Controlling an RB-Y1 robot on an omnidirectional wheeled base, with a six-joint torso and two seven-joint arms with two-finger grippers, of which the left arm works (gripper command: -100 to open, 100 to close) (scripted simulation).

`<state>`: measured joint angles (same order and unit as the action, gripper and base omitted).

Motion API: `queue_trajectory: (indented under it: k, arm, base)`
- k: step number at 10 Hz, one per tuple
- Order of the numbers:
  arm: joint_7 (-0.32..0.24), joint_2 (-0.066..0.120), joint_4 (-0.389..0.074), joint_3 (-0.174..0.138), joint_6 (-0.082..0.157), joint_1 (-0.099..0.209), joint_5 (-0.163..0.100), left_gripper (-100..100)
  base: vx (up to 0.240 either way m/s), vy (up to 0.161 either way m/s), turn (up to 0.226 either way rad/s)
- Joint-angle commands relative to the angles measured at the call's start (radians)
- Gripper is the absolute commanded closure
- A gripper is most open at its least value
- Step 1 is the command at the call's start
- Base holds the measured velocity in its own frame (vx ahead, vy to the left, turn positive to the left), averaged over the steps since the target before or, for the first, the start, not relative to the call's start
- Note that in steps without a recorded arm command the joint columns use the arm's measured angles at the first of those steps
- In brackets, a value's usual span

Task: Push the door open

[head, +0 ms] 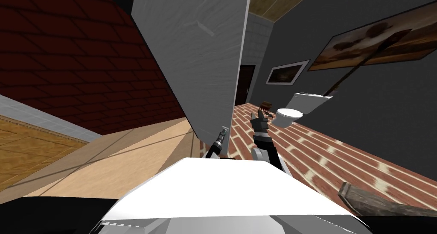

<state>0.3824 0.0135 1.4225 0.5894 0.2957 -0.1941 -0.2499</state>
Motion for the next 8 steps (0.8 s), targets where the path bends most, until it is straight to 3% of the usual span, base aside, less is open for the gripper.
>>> queue_trajectory:
  k: [1,4,6,7,8]
  arm:
    - [0.009,0.007,0.010,0.000,0.008,-0.020,-0.006,100]
    - [0.026,-0.016,0.031,0.027,0.019,-0.054,-0.012,100]
    - [0.035,-0.042,0.041,0.042,0.025,-0.072,-0.015,100]
    - [0.033,-0.032,0.039,0.040,0.021,-0.069,-0.013,100]
    - [0.034,-0.007,0.043,0.022,0.023,-0.067,-0.017,100]
  base:
    - [0.197,-0.122,0.241]
    - [0.165,-0.160,0.219]
    - [0.117,-0.153,0.186]
    - [0.046,-0.075,0.038]
    - [0.112,-0.104,0.048]
